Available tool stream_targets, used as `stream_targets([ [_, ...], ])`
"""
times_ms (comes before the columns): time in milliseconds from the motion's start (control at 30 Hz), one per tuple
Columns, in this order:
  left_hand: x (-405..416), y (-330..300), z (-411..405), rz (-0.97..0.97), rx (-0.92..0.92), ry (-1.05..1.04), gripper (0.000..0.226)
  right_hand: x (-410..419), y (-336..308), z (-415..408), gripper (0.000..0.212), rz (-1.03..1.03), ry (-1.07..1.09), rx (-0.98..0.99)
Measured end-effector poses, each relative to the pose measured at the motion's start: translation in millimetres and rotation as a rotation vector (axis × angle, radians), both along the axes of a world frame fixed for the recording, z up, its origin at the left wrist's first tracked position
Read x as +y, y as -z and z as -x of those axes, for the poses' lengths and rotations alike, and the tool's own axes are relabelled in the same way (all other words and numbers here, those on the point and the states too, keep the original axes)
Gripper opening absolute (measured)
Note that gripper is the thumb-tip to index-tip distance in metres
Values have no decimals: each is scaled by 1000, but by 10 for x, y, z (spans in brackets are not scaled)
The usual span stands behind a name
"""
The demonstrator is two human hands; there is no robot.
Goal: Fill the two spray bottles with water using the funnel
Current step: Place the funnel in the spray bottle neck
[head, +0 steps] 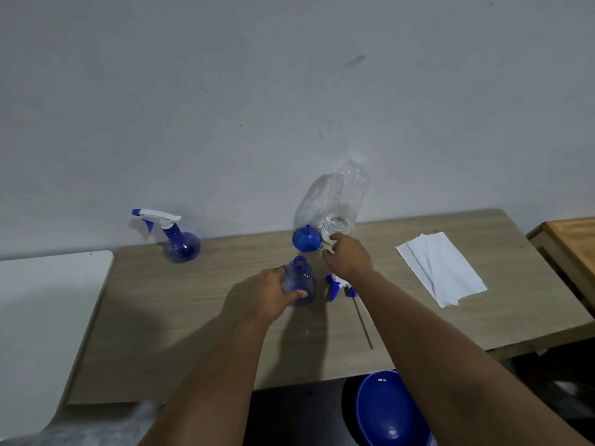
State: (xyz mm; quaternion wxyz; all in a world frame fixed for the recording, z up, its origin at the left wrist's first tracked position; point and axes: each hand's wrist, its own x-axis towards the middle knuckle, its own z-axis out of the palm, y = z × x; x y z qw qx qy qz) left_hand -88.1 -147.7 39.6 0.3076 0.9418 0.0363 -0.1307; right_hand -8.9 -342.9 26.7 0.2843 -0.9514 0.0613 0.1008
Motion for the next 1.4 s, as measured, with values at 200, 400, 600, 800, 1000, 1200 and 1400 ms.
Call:
stream_targets([
  [200, 63, 15, -130, -86, -1, 65, 42, 383, 164, -531, 52, 99, -242, 59],
  [400, 48, -105, -126, -139, -13, 88, 35, 484, 266, -684, 47, 233, -324, 76],
  [600, 93, -107, -4, 7, 48, 72, 41, 408, 185, -462, 33, 361, -314, 164],
  [800, 178, -126, 112, -10, 52, 67, 46, 462, 280, -344, 79, 421, -381, 273],
  [1000, 152, -64, 110, -1, 56, 25, 35, 611, 257, -405, 75, 545, -430, 266],
  [1200, 140, -79, 115, 0, 22, 36, 33, 594, 239, -431, 64, 544, -460, 337],
  [1400, 114, -96, 158, 11, 5, 16, 31, 346, 23, -395, 77, 211, -237, 240],
])
